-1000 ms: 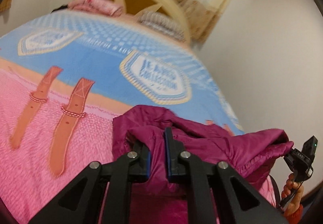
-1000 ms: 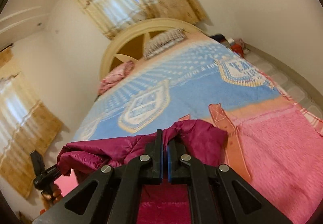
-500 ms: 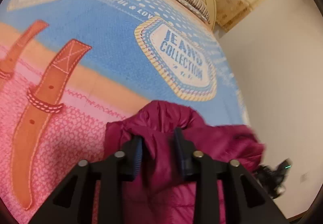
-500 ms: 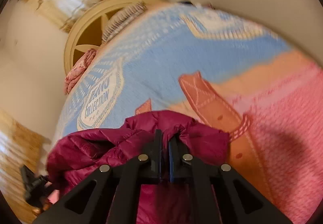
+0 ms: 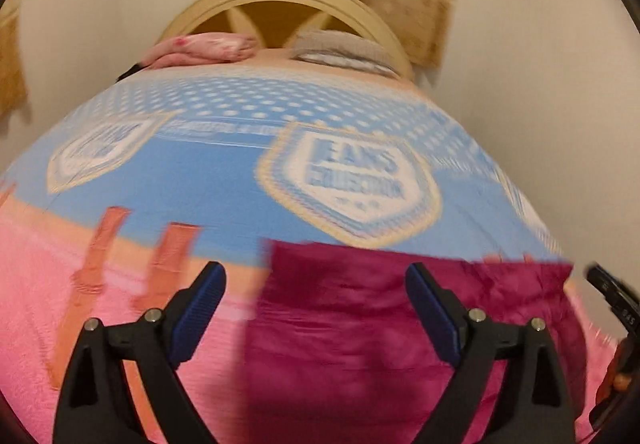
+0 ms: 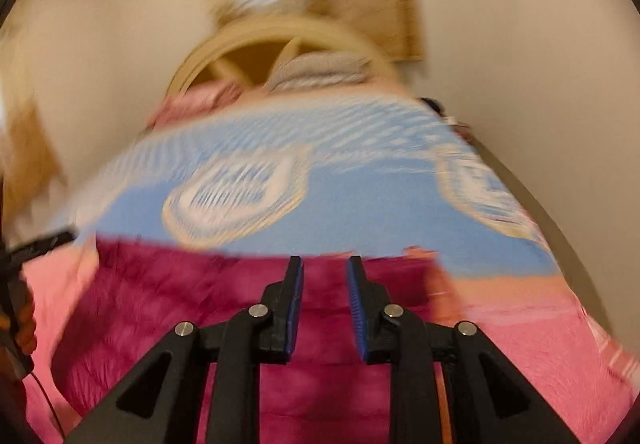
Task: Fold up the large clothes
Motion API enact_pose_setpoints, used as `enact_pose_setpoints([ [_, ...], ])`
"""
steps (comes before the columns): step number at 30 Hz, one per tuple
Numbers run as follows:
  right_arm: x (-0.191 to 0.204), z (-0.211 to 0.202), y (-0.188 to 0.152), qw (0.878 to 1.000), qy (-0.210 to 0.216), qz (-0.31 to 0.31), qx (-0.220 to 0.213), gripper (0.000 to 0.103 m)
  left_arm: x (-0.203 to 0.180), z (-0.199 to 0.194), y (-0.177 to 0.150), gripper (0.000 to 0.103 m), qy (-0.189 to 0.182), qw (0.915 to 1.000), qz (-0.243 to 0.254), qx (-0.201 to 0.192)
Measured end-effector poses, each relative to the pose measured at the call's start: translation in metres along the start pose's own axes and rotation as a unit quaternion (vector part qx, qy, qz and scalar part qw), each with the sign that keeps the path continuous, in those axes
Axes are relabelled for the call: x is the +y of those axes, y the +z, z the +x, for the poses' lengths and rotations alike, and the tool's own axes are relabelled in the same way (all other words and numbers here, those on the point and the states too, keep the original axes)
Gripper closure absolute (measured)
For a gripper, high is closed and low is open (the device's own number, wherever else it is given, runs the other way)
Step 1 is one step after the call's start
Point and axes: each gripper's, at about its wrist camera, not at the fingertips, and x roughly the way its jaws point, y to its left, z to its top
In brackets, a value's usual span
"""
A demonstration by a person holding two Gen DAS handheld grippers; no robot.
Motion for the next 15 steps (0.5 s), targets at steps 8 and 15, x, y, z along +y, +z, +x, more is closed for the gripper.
enact_pose_setpoints([
  [8, 0.009, 0.092, -0.024, 0.996, -0.013, 0.049, 0.073, 0.080, -0.034, 0.076, -0.022, 0.009, 0.114, 0.9919, 0.046, 0.031],
  [15, -0.003, 0.119, -0.049, 0.995, 0.012, 0.070, 0.063, 0.080, -0.019, 0.092, -0.046, 0.005, 0.090, 0.9956, -0.006, 0.027],
])
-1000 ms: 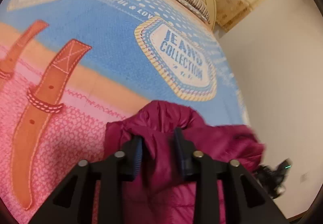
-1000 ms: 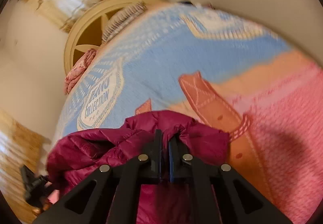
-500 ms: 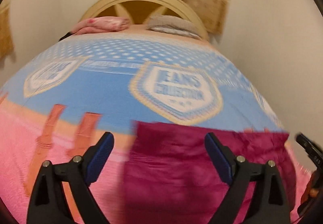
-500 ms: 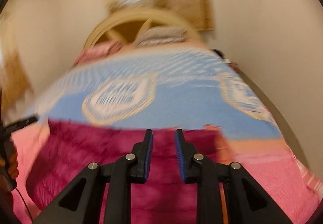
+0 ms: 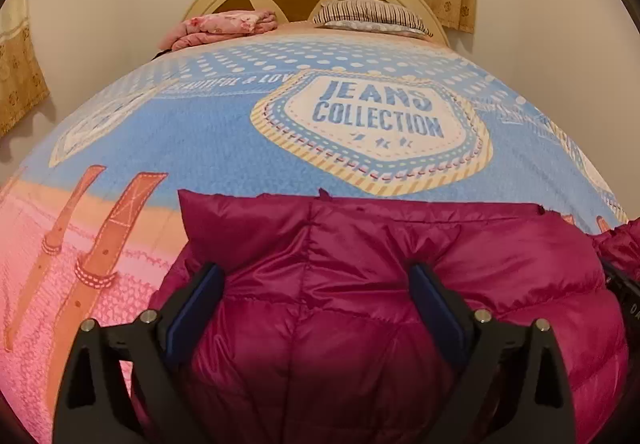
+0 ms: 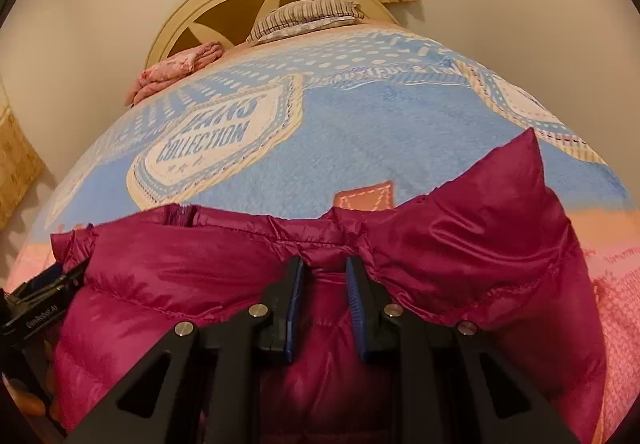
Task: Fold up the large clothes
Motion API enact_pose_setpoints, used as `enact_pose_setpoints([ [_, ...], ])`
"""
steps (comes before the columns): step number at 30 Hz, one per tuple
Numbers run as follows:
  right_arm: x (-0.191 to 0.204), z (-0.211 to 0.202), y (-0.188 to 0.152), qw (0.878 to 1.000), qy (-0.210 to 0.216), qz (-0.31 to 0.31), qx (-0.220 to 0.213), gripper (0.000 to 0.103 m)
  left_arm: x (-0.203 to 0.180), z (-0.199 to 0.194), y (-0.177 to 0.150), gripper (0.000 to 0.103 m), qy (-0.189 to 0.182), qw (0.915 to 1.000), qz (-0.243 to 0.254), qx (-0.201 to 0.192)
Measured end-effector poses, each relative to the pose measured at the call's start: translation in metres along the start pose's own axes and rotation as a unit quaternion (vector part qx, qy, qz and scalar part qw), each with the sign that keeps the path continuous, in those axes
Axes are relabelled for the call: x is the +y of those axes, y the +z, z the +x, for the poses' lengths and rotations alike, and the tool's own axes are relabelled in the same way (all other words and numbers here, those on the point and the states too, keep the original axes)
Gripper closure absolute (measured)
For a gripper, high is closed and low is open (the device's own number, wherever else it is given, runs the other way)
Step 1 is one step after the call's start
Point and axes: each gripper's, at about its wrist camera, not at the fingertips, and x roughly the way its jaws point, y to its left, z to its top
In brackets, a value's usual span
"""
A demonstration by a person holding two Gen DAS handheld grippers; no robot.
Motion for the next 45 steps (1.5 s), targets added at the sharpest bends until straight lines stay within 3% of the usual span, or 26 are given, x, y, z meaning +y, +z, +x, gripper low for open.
enact_pose_setpoints([
  [6, -0.014, 0.013, 0.002, 0.999, 0.041, 0.034, 0.013, 0.080, 0.005, 0.016, 0.000, 0.002, -0.016, 0.9994, -0.025, 0.018],
  [11, -0.006, 0.011, 0.010, 0.999, 0.026, 0.024, 0.029, 0.080, 0.002, 0.022, 0.000, 0.002, -0.005, 0.9994, -0.019, 0.027],
  [14, -0.009, -0.032, 0.019, 0.999, 0.042, 0.026, -0.018, 0.080, 0.003, 0.023, 0.000, 0.002, -0.004, 0.9994, -0.019, 0.030],
  [15, -0.012, -0.049, 0.022, 0.998, 0.038, 0.023, -0.033, 0.080, 0.003, 0.023, 0.000, 0.002, -0.004, 0.9994, -0.019, 0.029],
  [18, -0.025, -0.067, 0.021, 0.999, -0.036, 0.004, -0.039, 0.080, 0.002, 0.023, 0.000, 0.002, -0.003, 0.9994, -0.018, 0.029],
  [21, -0.049, -0.049, 0.009, 0.996, -0.087, 0.010, 0.001, 0.080, 0.002, 0.023, 0.000, 0.002, -0.002, 0.9994, -0.017, 0.029],
  [25, -0.083, -0.019, -0.010, 0.996, -0.042, 0.080, 0.019, 0.080, 0.002, 0.023, -0.001, 0.002, 0.001, 0.9995, -0.016, 0.029],
  [31, -0.100, -0.014, -0.011, 0.992, 0.006, 0.123, 0.010, 0.080, 0.002, 0.023, -0.001, 0.002, 0.001, 0.9995, -0.016, 0.029],
  [36, -0.082, -0.013, -0.006, 0.995, -0.038, 0.090, 0.028, 0.080, 0.002, 0.024, 0.000, 0.002, -0.001, 0.9993, -0.015, 0.034],
  [38, -0.064, -0.020, 0.002, 0.993, -0.096, 0.047, 0.048, 0.080, 0.003, 0.024, 0.000, 0.002, -0.006, 0.9991, -0.013, 0.040],
  [39, -0.056, -0.030, 0.005, 0.992, -0.119, 0.027, 0.038, 0.080, 0.004, 0.023, -0.001, 0.002, -0.012, 0.9989, -0.011, 0.045],
  [41, -0.029, -0.072, 0.004, 0.990, -0.131, -0.011, -0.044, 0.080, 0.009, 0.016, -0.003, 0.002, -0.029, 0.9980, -0.003, 0.056],
  [43, -0.007, -0.103, -0.001, 0.991, -0.107, -0.024, -0.080, 0.080, 0.019, -0.004, -0.005, 0.002, -0.046, 0.9974, 0.005, 0.056],
  [45, 0.013, -0.126, -0.014, 0.993, -0.077, -0.036, -0.088, 0.082, 0.032, -0.031, -0.011, 0.002, -0.055, 0.9979, 0.004, 0.034],
])
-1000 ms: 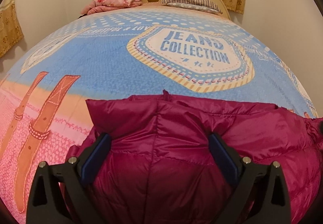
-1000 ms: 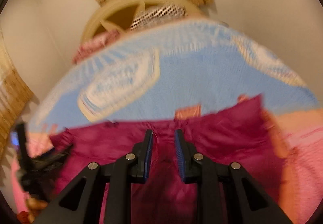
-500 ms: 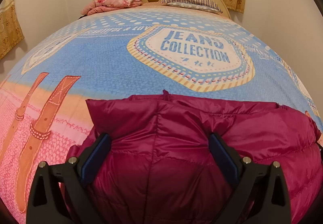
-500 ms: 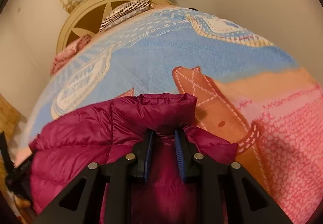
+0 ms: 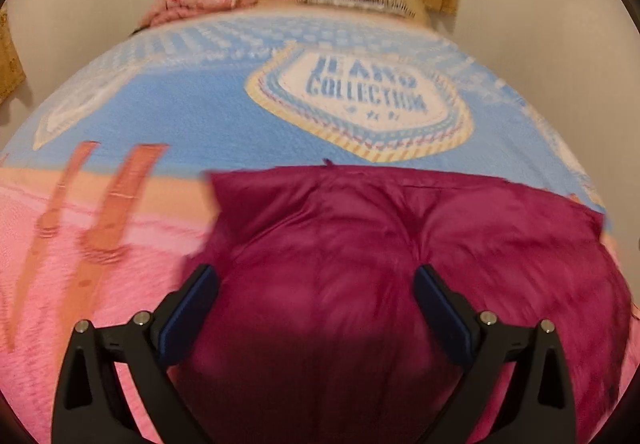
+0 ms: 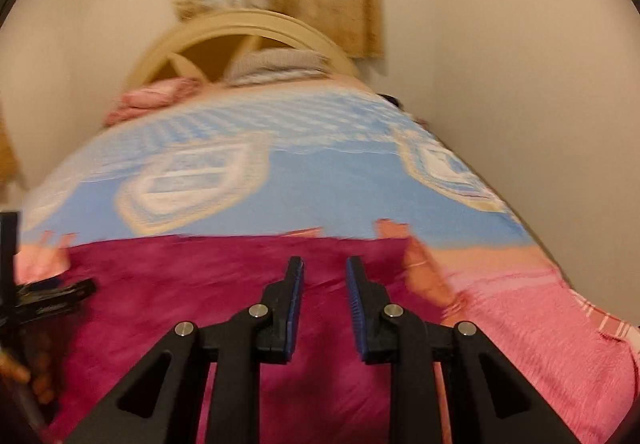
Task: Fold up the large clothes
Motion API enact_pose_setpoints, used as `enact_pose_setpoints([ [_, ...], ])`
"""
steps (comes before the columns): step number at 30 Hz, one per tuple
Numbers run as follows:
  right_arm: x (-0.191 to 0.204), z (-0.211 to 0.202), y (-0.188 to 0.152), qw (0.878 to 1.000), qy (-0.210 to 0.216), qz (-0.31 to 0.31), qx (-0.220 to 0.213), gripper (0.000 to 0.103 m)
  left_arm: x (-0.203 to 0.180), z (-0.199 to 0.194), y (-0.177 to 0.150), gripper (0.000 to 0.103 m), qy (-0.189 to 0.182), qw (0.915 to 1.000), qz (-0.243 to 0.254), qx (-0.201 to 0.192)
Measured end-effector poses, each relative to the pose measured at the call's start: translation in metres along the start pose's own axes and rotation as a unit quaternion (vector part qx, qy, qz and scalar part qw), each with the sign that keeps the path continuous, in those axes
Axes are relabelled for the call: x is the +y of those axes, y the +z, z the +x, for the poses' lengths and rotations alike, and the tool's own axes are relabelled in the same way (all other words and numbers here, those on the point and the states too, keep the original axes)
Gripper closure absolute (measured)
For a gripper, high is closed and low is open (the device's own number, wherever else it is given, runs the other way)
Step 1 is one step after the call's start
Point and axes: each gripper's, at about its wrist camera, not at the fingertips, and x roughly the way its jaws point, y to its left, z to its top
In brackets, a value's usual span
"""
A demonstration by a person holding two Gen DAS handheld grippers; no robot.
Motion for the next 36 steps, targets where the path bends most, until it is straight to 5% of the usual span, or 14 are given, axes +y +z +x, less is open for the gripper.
enact_pose_setpoints([
  [2, 0.024, -0.021, -0.016, 0.999, 0.041, -0.016, 0.004, 0.098, 0.015, -0.029, -0.010, 0.002, -0.011, 0.9994, -0.018, -0.026],
  [8, 0.077, -0.018, -0.045, 0.989, 0.141, 0.020, 0.028, 0.098, 0.062, -0.065, -0.055, 0.000, -0.064, 0.9900, -0.116, -0.049],
  [15, 0.099, 0.026, -0.081, 0.985, 0.141, 0.056, 0.076, 0.101, 0.052, -0.038, -0.088, 0.000, -0.101, 0.9850, -0.139, -0.006],
  [18, 0.098, 0.035, -0.087, 0.984, 0.141, 0.062, 0.086, 0.101, 0.041, -0.037, -0.092, 0.000, -0.089, 0.9884, -0.121, -0.020],
  [23, 0.095, 0.042, -0.092, 0.980, 0.153, 0.079, 0.098, 0.101, 0.034, -0.028, -0.086, 0.002, -0.146, 0.9796, -0.136, -0.020],
  [26, 0.089, 0.048, -0.091, 0.976, 0.165, 0.095, 0.105, 0.102, 0.039, -0.027, -0.085, 0.025, -0.180, 0.9694, -0.166, -0.018],
  [28, 0.086, 0.051, -0.093, 0.973, 0.172, 0.105, 0.111, 0.102, 0.041, -0.029, -0.085, 0.063, -0.201, 0.9618, -0.184, -0.023],
  [30, 0.085, 0.053, -0.094, 0.972, 0.176, 0.110, 0.114, 0.102, 0.038, -0.034, -0.082, 0.078, -0.219, 0.9571, -0.187, -0.029],
  [36, 0.079, 0.052, -0.102, 0.957, 0.204, 0.158, 0.133, 0.103, 0.027, -0.076, -0.071, 0.088, -0.282, 0.9424, -0.164, -0.073],
])
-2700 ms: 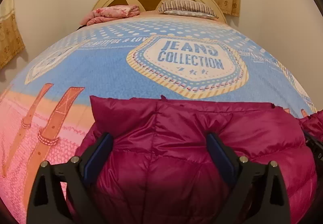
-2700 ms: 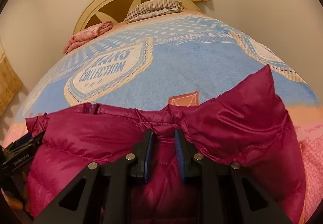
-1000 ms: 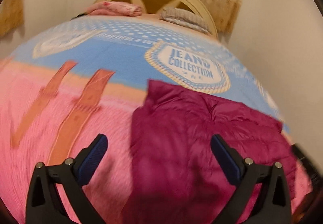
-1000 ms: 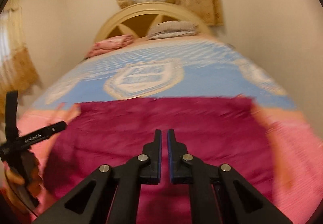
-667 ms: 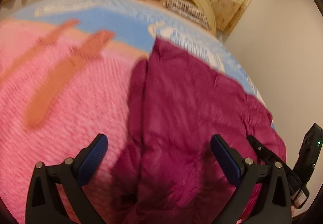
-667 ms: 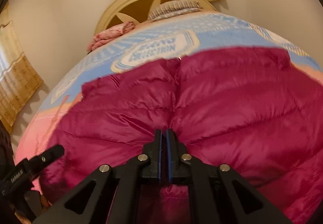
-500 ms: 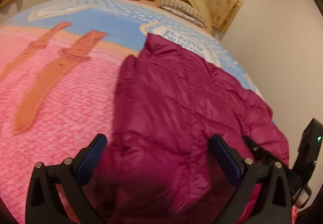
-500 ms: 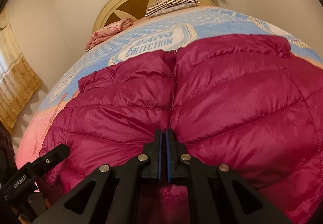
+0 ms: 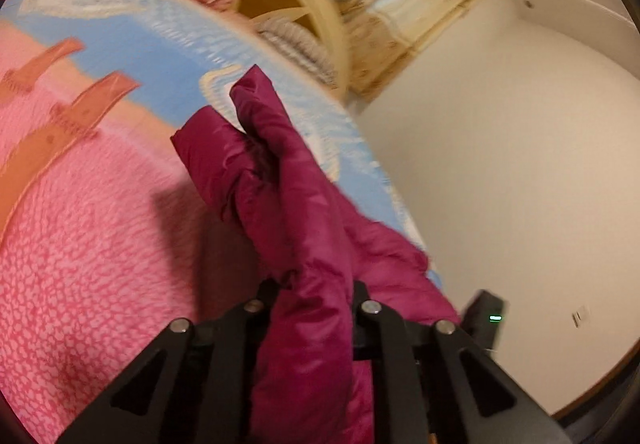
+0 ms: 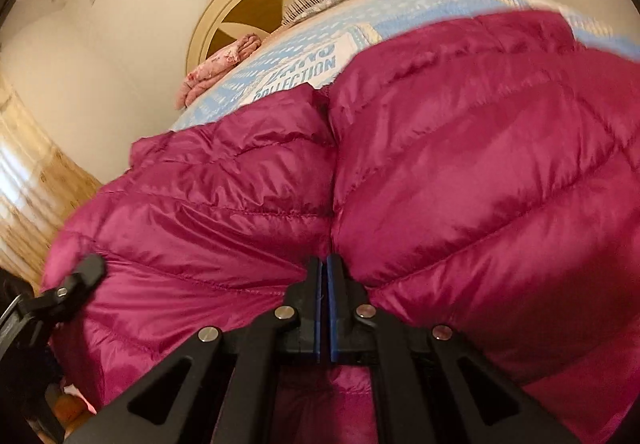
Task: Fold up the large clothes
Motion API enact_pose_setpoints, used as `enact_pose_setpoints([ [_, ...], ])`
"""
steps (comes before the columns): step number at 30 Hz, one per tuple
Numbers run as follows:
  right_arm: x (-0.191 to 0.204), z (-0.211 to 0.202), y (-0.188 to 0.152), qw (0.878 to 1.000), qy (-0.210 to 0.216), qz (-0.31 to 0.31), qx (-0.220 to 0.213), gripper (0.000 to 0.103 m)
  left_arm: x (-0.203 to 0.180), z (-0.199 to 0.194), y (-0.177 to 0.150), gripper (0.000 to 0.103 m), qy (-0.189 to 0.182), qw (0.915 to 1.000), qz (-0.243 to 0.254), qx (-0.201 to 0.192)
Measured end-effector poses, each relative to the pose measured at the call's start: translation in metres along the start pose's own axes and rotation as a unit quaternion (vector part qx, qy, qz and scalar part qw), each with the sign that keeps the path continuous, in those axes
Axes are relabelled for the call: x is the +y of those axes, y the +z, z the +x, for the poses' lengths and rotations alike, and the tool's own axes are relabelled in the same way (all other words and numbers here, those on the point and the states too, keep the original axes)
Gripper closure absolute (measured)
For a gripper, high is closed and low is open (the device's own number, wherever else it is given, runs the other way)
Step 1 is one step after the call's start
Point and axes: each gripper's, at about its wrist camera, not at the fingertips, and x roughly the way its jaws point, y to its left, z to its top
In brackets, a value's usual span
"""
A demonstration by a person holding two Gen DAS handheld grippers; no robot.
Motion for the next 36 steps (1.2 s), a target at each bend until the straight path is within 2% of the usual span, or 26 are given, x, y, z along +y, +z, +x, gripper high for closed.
enact_pose_setpoints([
  [2, 0.000, -0.001, -0.005, 0.999, 0.014, 0.038, 0.012, 0.103, -0.013, -0.009, 0.001, 0.088, -0.005, 0.9998, 0.017, -0.005],
  [5, 0.013, -0.004, -0.017, 0.997, 0.031, 0.059, 0.032, 0.103, -0.032, -0.029, 0.004, 0.088, -0.006, 0.9990, 0.044, -0.010],
  [10, 0.064, 0.011, -0.056, 0.986, 0.119, 0.082, 0.082, 0.103, -0.067, -0.070, 0.010, 0.088, 0.035, 0.9923, 0.114, -0.031],
  [13, 0.102, 0.028, -0.078, 0.970, 0.187, 0.081, 0.130, 0.103, -0.085, -0.076, 0.002, 0.088, 0.078, 0.9824, 0.168, -0.024],
  [15, 0.113, 0.033, -0.086, 0.964, 0.208, 0.079, 0.146, 0.103, -0.096, -0.071, -0.006, 0.088, 0.116, 0.9699, 0.213, -0.021],
  [16, 0.114, 0.031, -0.087, 0.966, 0.202, 0.073, 0.145, 0.103, -0.099, -0.070, -0.011, 0.088, 0.120, 0.9662, 0.227, -0.020],
  [19, 0.103, 0.013, -0.081, 0.969, 0.196, 0.063, 0.140, 0.102, -0.106, -0.061, -0.018, 0.088, 0.111, 0.9634, 0.244, -0.012],
  [21, 0.089, -0.010, -0.072, 0.975, 0.186, 0.058, 0.111, 0.102, -0.113, -0.050, -0.026, 0.088, 0.118, 0.9576, 0.263, -0.004],
  [24, 0.057, -0.053, -0.053, 0.983, 0.165, 0.051, 0.054, 0.102, -0.119, -0.031, -0.035, 0.088, 0.114, 0.9557, 0.271, 0.019],
  [26, 0.030, -0.082, -0.041, 0.991, 0.128, 0.050, 0.008, 0.102, -0.123, -0.017, -0.044, 0.088, 0.116, 0.9524, 0.280, 0.033],
  [29, 0.000, -0.108, -0.029, 0.995, 0.085, 0.049, -0.029, 0.102, -0.132, 0.004, -0.062, 0.088, 0.121, 0.9445, 0.301, 0.053],
  [31, -0.019, -0.116, -0.025, 0.994, 0.080, 0.061, -0.035, 0.101, -0.137, 0.019, -0.078, 0.088, 0.130, 0.9335, 0.327, 0.068],
  [33, -0.031, -0.124, -0.024, 0.994, 0.076, 0.072, -0.040, 0.101, -0.139, 0.028, -0.090, 0.088, 0.135, 0.9262, 0.344, 0.076],
  [36, -0.042, -0.121, -0.021, 0.990, 0.091, 0.094, -0.044, 0.101, -0.142, 0.038, -0.108, 0.088, 0.141, 0.9142, 0.370, 0.088],
])
